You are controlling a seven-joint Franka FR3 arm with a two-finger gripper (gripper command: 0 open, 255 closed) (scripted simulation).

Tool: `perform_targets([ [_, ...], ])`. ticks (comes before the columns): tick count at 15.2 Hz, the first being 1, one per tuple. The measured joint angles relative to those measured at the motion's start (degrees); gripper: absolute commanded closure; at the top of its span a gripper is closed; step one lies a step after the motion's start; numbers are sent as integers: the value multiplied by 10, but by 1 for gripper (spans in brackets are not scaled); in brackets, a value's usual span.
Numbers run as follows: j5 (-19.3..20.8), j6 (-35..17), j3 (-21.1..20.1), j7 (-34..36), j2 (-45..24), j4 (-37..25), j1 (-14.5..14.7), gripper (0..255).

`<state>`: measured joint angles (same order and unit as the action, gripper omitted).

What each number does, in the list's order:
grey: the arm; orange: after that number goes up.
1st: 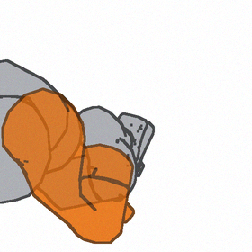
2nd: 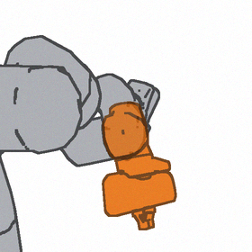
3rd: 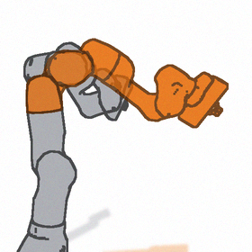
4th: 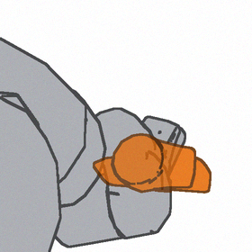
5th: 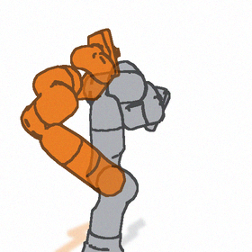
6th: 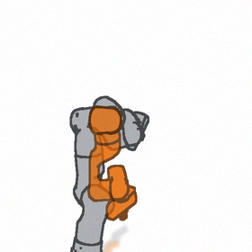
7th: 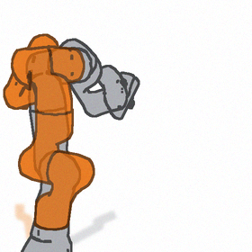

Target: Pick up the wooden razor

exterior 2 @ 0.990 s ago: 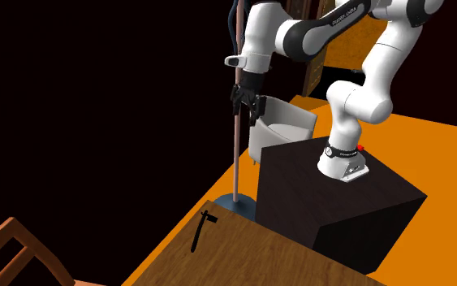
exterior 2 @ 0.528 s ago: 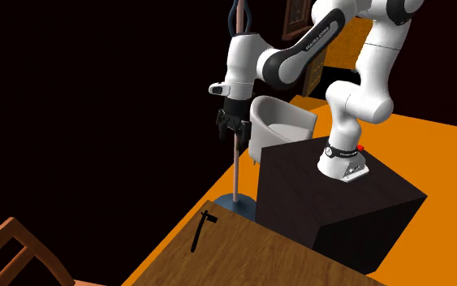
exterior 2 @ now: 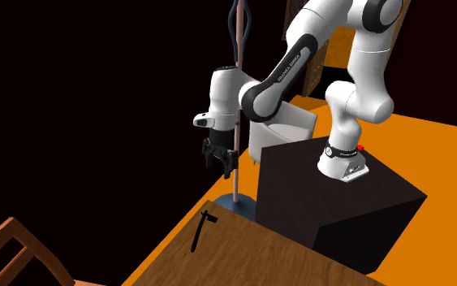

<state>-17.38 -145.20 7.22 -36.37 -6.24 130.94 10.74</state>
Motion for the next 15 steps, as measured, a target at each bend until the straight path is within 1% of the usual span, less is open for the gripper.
perform_targets([
  [2,-28,-17,-9,-32,-46,-24,-2,0],
  [4,-49,-28,-20,-57,-77,-39,-4,0],
  [7,-78,-41,-40,-94,-145,-87,-12,0],
  [10,-93,-49,-59,-116,-217,-147,-17,0],
  [15,-107,-71,-73,-136,-258,-164,-24,0],
])
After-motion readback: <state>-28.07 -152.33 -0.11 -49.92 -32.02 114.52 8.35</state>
